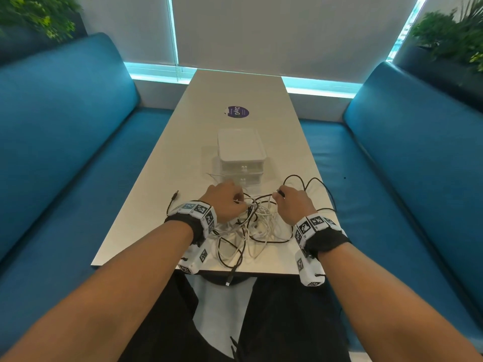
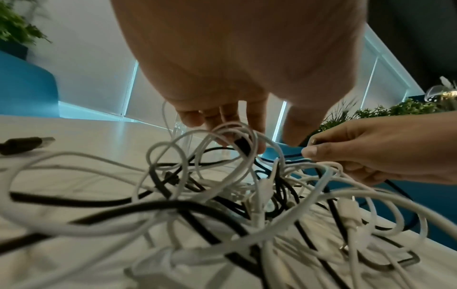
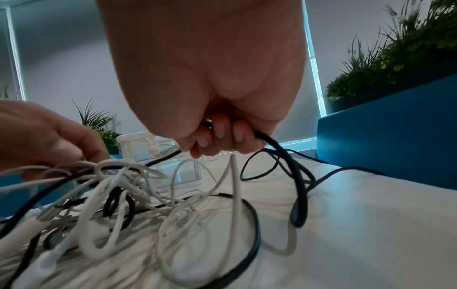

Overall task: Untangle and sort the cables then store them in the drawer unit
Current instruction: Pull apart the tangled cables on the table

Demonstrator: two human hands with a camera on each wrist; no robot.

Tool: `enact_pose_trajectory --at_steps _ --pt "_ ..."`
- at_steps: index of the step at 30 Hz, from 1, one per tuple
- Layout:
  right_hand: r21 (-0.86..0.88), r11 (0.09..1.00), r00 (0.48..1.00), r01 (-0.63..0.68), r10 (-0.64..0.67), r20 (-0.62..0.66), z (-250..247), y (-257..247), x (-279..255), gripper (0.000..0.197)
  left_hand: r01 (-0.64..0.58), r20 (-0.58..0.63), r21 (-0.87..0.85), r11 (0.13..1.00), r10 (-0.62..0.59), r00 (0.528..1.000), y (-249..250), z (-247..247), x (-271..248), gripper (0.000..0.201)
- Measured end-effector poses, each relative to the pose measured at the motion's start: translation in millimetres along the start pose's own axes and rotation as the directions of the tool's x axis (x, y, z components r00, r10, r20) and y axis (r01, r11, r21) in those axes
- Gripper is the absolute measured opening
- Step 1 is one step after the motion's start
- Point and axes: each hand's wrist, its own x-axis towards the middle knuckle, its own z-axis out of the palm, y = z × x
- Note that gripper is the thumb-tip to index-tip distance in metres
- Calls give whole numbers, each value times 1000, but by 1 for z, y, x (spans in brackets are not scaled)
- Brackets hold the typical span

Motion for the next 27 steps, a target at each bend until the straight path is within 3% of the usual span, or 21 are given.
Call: enact_pose_trajectory --at_steps 6,9,12,18,21,23,27 --pt "22 1000 1000 13 -13 -22 -6 -2 0 32 -11 94 251 968 -13 995 -2 -5 5 22" --pt "55 998 999 14 -12 -40 -6 -6 -1 33 59 90 247 967 -83 992 1 -10 5 17" --pt "83 996 999 33 -30 -31 -5 -10 0 31 -1 85 314 949 -27 996 7 -7 4 27" --pt "64 998 999 22 -20 -29 -7 -6 -3 31 -45 76 430 902 13 997 15 -2 1 5" --pt "58 998 999 -2 4 -35 -8 0 -5 31 -19 10 366 930 17 1000 18 -8 -1 3" --pt "49 999 999 -16 18 -39 -9 2 -6 31 7 15 301 954 -12 1000 16 -11 -1 11" --pt "60 998 998 17 -13 -55 -7 -2 -5 32 -4 119 374 927 -43 992 21 -14 -1 34"
